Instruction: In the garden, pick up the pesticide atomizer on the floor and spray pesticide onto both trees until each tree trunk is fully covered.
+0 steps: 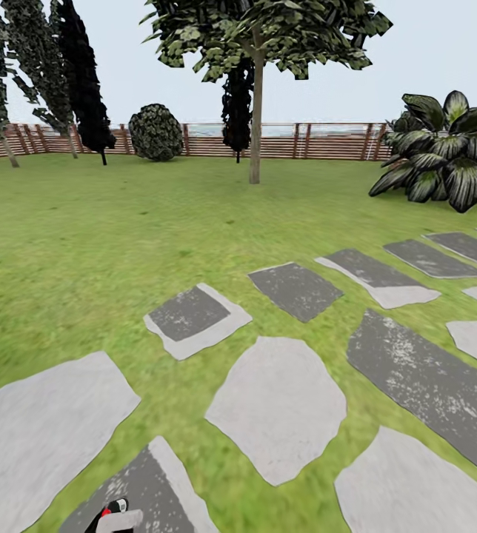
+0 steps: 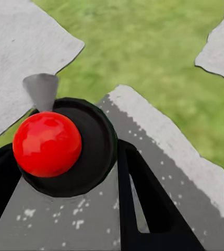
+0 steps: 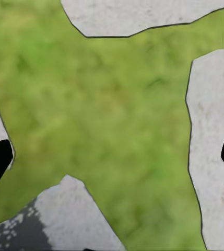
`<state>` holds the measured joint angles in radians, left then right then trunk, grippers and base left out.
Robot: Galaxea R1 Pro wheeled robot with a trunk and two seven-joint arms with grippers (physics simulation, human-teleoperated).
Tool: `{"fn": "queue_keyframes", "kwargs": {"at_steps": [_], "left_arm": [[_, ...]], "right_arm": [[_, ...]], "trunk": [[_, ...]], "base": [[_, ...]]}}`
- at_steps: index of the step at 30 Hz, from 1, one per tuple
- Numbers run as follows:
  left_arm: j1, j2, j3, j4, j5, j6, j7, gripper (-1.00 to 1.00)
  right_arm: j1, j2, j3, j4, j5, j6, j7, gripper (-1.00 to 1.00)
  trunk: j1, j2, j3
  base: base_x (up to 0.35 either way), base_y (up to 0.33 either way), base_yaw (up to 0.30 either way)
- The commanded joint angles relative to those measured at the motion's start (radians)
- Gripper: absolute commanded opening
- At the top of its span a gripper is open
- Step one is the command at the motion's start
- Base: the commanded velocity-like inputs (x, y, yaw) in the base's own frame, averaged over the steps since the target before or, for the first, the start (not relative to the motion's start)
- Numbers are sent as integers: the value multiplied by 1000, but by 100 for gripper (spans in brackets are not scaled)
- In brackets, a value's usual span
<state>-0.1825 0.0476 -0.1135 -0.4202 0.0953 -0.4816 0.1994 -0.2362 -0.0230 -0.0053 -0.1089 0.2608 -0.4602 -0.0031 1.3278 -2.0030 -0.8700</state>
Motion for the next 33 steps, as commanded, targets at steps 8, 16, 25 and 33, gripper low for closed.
{"fn": "queue_keyframes", "kwargs": {"at_steps": [8,16,25,33], "left_arm": [[0,0,0,0,0,0,0,-100],[0,0,0,0,0,-1,0,-100],[0,0,0,0,0,-1,0,-100],[0,0,0,0,0,-1,0,-100]], "right_arm": [[0,0,0,0,0,0,0,100],[0,0,0,0,0,0,0,100],[0,0,0,0,0,0,0,100],[0,0,0,0,0,0,0,100]], "trunk": [[0,0,0],[0,0,0],[0,0,0],[0,0,0]], "base": [[312,-84,0],[312,-84,0],[311,-84,0],[312,-84,0]]}}
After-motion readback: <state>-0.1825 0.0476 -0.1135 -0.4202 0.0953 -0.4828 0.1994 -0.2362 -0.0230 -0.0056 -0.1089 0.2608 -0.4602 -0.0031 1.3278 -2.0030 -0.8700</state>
